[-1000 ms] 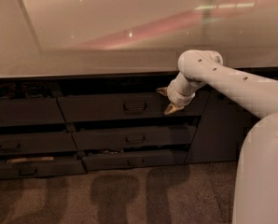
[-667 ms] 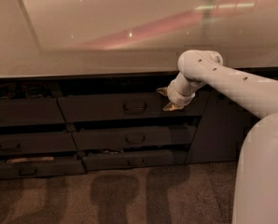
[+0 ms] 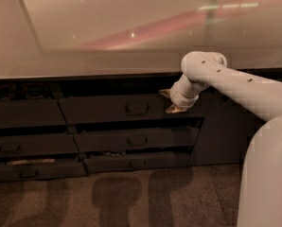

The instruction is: Open top drawer

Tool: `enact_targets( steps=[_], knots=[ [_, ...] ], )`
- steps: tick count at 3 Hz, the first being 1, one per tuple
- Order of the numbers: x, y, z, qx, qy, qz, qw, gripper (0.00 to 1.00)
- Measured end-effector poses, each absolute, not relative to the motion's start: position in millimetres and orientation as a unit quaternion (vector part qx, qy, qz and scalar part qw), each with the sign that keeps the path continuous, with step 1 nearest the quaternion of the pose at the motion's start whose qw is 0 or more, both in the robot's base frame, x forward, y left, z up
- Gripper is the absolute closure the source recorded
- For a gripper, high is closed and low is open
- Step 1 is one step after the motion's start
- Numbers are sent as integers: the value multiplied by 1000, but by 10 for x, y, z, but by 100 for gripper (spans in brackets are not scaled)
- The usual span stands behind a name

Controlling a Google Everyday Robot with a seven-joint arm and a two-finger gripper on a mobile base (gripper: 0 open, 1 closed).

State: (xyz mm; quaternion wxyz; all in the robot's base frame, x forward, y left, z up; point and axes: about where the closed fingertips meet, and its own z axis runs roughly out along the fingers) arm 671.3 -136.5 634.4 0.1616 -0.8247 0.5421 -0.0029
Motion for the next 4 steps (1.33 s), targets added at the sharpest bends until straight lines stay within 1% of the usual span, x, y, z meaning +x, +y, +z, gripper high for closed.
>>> enact_targets(
  steps=[1,4],
  knots=[
    [6689,-1379,6373,-826,539,-13,165,100],
    [6677,-1380,6447,-827,538,-12,164,100]
  ],
)
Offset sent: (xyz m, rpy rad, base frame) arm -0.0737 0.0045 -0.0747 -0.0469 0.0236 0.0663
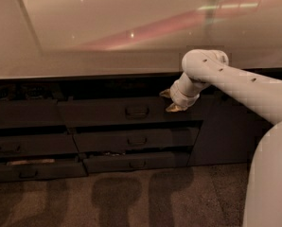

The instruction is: Open top drawer

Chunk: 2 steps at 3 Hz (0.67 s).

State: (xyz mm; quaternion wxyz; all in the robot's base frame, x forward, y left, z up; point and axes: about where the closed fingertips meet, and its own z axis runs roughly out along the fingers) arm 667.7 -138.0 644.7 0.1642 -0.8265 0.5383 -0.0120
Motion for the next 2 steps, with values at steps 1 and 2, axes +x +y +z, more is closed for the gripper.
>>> enact_targets(
  steps=[1,2],
  knots=[
    [6677,-1380,6522,-827,538,-12,164,100],
    [6677,-1381,6579,-826,538,-12,164,100]
  ],
)
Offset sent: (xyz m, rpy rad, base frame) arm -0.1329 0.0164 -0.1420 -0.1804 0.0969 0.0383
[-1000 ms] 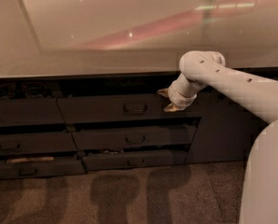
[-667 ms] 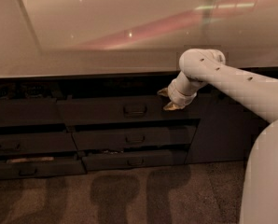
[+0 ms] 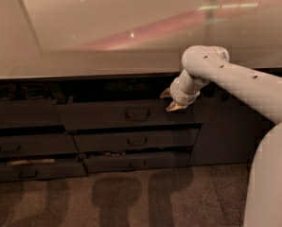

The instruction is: Open top drawer

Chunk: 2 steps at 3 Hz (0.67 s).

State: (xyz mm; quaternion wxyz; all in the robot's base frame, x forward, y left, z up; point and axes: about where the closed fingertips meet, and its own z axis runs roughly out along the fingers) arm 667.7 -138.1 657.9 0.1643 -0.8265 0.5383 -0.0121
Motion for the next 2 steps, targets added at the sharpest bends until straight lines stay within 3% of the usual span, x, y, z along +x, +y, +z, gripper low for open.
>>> enact_targets(
  steps=[2],
  knots=[
    [6602,-1363,6672,-822,544,-36,167,100]
  ],
)
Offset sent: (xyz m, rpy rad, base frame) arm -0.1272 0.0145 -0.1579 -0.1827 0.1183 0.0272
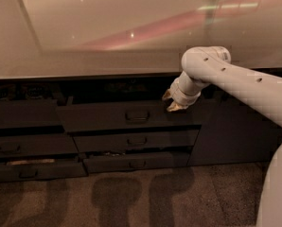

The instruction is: Open top drawer

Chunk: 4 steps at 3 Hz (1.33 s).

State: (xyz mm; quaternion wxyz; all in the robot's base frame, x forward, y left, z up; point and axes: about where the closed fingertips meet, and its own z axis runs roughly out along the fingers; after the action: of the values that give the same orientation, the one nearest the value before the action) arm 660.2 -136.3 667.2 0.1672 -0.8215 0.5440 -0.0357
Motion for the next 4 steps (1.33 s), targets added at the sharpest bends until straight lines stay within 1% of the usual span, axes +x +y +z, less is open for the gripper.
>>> enact_targets(
  steps=[2,3,4],
  knots=[
    [6581,-1354,6684,-822,543,-35,167,100],
    [6429,-1331,6625,-822,541,-31,176,100],
    [6428,-1331,6688,-822,541,-31,175,100]
  ],
)
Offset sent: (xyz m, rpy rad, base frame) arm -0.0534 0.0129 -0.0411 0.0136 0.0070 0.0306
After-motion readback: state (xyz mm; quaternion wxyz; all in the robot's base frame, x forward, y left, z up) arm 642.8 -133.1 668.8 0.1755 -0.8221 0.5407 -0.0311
